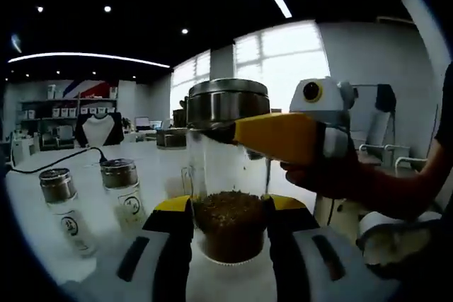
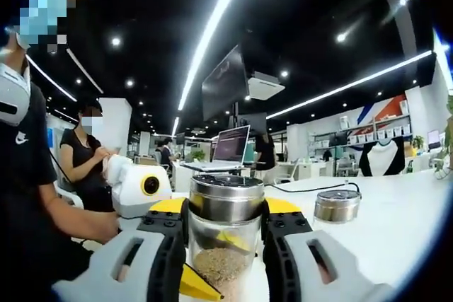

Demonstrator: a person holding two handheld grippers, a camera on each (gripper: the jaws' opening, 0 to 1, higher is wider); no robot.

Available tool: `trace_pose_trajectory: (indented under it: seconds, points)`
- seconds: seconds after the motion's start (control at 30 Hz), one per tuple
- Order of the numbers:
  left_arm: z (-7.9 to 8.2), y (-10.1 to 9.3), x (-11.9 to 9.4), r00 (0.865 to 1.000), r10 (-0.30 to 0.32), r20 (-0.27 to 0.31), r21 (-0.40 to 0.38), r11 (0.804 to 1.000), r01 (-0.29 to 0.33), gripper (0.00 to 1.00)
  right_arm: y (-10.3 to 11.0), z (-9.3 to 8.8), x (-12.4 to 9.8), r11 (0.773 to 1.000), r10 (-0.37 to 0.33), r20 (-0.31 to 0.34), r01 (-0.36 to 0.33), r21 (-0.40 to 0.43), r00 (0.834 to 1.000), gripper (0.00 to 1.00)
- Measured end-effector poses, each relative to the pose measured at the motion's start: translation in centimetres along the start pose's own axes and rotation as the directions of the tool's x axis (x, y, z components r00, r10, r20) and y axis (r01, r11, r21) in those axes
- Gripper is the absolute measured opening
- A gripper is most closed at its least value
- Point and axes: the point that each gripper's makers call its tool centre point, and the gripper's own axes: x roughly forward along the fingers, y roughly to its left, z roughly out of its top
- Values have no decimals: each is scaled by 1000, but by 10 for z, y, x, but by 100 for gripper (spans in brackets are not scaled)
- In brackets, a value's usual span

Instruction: Rotate the seasoning bottle until the label or dispensing opening points toward the visible target arrow and the bottle remains upright within the marked orientation range

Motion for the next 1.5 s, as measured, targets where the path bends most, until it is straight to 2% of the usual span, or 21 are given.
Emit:
trace_pose_trajectory:
  seconds: [0.03, 0.23, 0.3, 0.37, 0.5, 0.7, 0.77, 0.8, 0.87, 0.97, 1.07, 1.13, 1.23, 1.37, 1.43, 1.5]
  points:
    - [0, 4, 0, 999, 39, -3, 3, 999, -39, 43, -1, 0, 1, 1000, -16, 1, 16, -10, 1000, 39]
    - [1, 15, -2, 990, 140, 4, -28, 990, -140, 43, -4, -2, 10, 995, -95, 27, 95, 15, 995, 38]
    - [-1, 22, -5, 979, 205, -8, 13, 979, -205, 43, -5, -5, 13, 992, -128, 20, 128, 15, 992, 38]
    - [-4, 32, -8, 957, 288, -23, 63, 956, -286, 43, -8, -10, 15, 984, -174, 8, 174, 39, 985, 38]
    - [-8, 34, -9, 945, 326, -32, 106, 941, -321, 43, -13, -17, 18, 967, -244, -7, 244, 70, 970, 38]
    - [-11, 37, -14, 937, 348, -34, 99, 934, -343, 43, -15, -23, 23, 952, -293, -23, 293, 88, 956, 39]
    - [-14, 36, -14, 945, 325, -37, 85, 943, -321, 43, -16, -24, 22, 951, -293, -45, 296, 87, 955, 38]
    - [-13, 34, -12, 953, 302, -24, 64, 952, -300, 43, -18, -24, 21, 953, -286, -45, 289, 89, 957, 38]
    - [-9, 29, -11, 971, 238, -5, 9, 971, -238, 42, -19, -22, 18, 962, -248, -43, 251, 104, 968, 38]
    - [-4, 23, -10, 987, 159, 16, -2, 987, -159, 42, -18, -18, 13, 974, -194, -34, 197, 114, 980, 38]
    - [2, 16, -10, 996, 83, 46, -43, 996, -81, 43, -12, -10, 9, 984, -117, -3, 116, 134, 993, 38]
    - [4, 8, -11, 999, 16, 50, -55, 998, -13, 43, -4, -6, 6, 995, -51, -3, 51, 88, 999, 38]
    - [6, -2, -13, 996, -67, 59, -86, 994, 72, 43, 2, -3, 1, 997, -2, -2, 2, 77, 1000, 38]
    - [7, -11, -16, 986, -154, 71, -105, 981, 161, 43, 5, 0, -7, 994, 69, 4, -69, 82, 998, 38]
    - [9, -17, -18, 977, -200, 78, -88, 974, 207, 43, 8, 2, -9, 992, 96, 12, -96, 79, 995, 38]
    - [12, -24, -20, 963, -253, 89, -82, 962, 261, 43, 16, 6, -14, 982, 157, 39, -160, 96, 987, 38]
